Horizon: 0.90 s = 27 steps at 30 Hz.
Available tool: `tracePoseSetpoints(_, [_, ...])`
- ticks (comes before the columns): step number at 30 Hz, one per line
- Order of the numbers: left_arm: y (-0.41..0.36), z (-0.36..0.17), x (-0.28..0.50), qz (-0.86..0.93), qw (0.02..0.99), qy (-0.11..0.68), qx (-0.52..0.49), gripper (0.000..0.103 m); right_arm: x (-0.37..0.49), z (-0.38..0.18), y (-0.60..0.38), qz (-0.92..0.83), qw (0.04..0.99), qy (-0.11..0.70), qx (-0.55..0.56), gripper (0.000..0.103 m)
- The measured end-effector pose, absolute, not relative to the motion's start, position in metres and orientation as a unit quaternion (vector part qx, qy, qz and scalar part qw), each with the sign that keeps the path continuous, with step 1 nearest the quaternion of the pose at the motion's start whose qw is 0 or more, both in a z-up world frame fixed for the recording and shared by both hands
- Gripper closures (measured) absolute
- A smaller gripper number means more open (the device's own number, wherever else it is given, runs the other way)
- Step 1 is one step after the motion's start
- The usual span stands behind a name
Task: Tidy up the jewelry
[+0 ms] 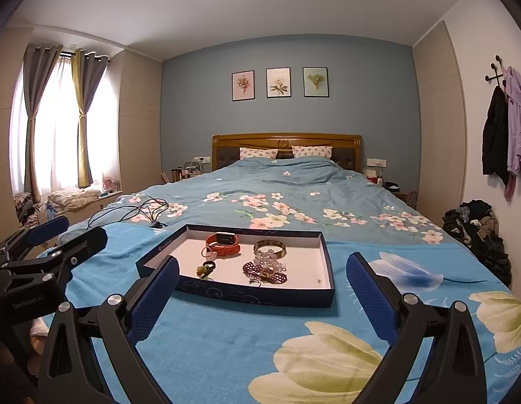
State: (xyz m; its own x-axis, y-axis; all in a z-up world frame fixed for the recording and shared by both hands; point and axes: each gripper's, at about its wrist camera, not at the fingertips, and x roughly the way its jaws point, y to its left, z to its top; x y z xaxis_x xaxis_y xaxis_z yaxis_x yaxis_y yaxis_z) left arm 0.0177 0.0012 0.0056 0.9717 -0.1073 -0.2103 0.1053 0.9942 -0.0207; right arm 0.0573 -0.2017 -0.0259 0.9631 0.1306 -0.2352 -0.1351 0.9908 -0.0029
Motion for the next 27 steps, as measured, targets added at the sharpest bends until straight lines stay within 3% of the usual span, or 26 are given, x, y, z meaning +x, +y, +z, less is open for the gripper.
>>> tracePoseSetpoints(27, [0.0012,0.0094,0.0078,-0.043,0.994,0.098,-0.002,0.006,0.0474,-0.0225,-0.2043,0.054,0.992,0.11,-0.006,0.007])
